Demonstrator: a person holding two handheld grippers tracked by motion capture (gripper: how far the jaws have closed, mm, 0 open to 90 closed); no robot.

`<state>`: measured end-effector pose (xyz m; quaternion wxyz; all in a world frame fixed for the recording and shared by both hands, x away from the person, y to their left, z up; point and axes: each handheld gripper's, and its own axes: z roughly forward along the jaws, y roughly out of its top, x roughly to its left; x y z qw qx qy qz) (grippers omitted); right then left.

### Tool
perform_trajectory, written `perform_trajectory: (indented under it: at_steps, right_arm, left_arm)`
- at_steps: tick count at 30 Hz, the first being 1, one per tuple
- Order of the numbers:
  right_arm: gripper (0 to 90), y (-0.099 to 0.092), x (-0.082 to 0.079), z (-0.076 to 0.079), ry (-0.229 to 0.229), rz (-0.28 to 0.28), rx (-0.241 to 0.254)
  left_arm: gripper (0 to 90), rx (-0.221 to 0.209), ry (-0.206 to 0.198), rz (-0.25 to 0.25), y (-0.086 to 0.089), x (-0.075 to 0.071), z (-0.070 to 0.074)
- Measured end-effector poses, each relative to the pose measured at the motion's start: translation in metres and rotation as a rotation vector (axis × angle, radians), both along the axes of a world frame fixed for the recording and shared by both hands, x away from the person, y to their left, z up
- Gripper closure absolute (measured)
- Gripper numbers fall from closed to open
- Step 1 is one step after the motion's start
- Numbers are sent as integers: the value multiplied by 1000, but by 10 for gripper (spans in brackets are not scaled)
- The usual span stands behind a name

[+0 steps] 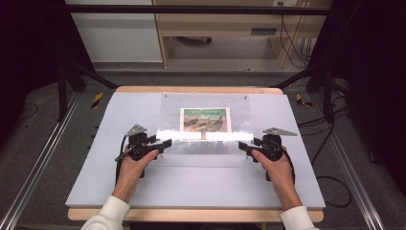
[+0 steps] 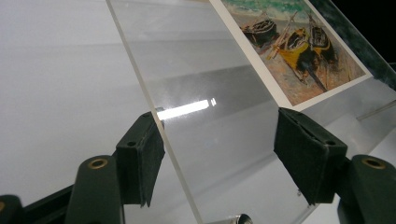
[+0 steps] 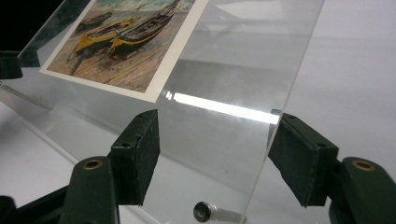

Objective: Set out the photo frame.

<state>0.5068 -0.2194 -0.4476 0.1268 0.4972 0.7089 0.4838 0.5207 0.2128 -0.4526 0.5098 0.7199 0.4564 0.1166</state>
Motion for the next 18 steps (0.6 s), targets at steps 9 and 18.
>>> perform_trajectory:
  at_steps: [9,18]
  right_arm:
    - [351,0,-7,1,-7,4,-22]
    - [353,0,-10,0,-13,12,-26]
  left_arm:
    - [338,5,-8,4,-1,-5,0]
    - [338,11,-14,3,0,-7,0]
